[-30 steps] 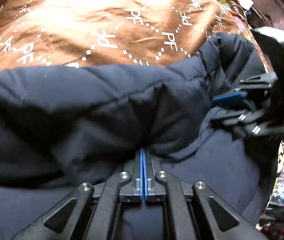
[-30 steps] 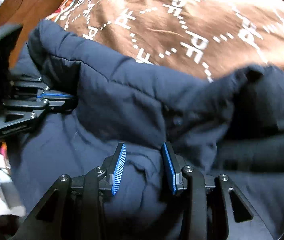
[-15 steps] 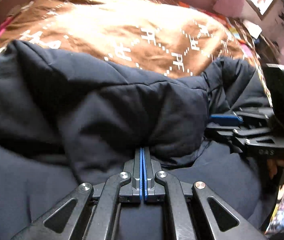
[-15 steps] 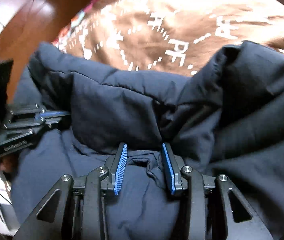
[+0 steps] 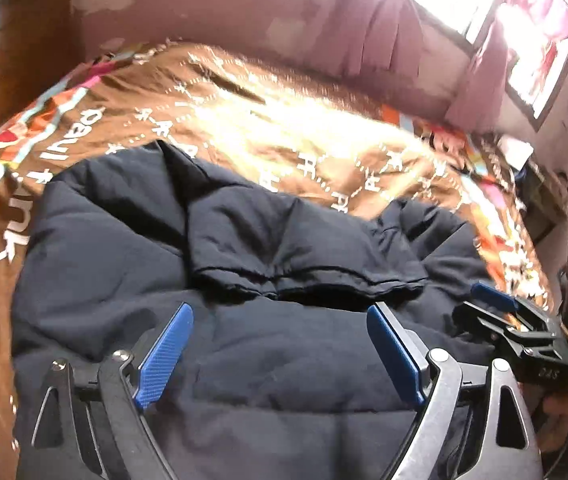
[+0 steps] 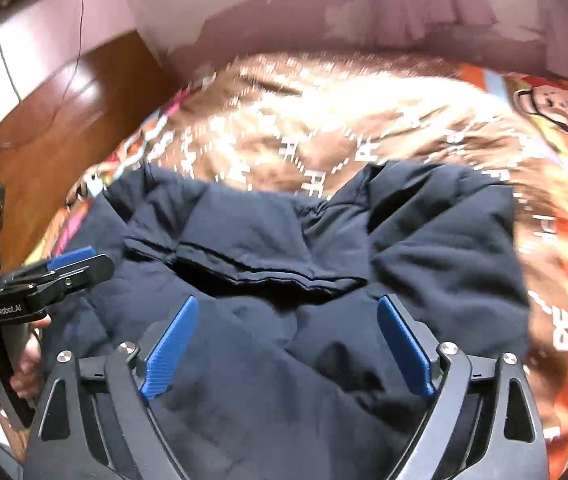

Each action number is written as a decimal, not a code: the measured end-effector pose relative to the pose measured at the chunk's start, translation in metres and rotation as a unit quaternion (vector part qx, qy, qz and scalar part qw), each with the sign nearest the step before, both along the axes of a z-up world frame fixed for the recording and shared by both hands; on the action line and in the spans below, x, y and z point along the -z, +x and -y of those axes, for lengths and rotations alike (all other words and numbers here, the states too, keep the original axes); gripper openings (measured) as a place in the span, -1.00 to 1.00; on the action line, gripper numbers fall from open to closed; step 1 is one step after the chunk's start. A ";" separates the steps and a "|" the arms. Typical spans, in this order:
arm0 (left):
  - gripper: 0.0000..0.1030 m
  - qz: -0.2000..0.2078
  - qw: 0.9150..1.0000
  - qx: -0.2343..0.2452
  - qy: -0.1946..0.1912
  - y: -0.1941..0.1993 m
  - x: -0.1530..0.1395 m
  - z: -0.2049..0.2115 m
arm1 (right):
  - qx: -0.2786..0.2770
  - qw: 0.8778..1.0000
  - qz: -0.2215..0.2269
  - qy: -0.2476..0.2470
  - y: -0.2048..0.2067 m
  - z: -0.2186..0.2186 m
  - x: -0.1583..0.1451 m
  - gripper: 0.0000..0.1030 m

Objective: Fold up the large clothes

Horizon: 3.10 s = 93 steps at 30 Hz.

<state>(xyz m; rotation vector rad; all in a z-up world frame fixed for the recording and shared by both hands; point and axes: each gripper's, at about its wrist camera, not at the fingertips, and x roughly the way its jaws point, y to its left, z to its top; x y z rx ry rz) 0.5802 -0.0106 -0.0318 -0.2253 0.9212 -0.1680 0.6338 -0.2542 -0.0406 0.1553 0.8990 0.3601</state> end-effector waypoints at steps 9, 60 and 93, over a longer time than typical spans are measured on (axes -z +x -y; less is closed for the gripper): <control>1.00 0.048 0.998 -0.026 0.020 -0.063 -0.037 -0.001 | 0.029 0.996 0.079 0.009 -0.061 0.019 -0.046 0.97; 1.00 0.164 0.976 0.006 0.144 -0.479 0.000 -0.016 | 0.049 0.983 0.113 -0.139 -0.461 0.038 -0.022 0.97; 1.00 -0.024 0.994 -0.006 0.110 -0.473 0.097 -0.034 | 0.122 0.946 0.079 -0.289 -0.440 0.028 0.080 0.97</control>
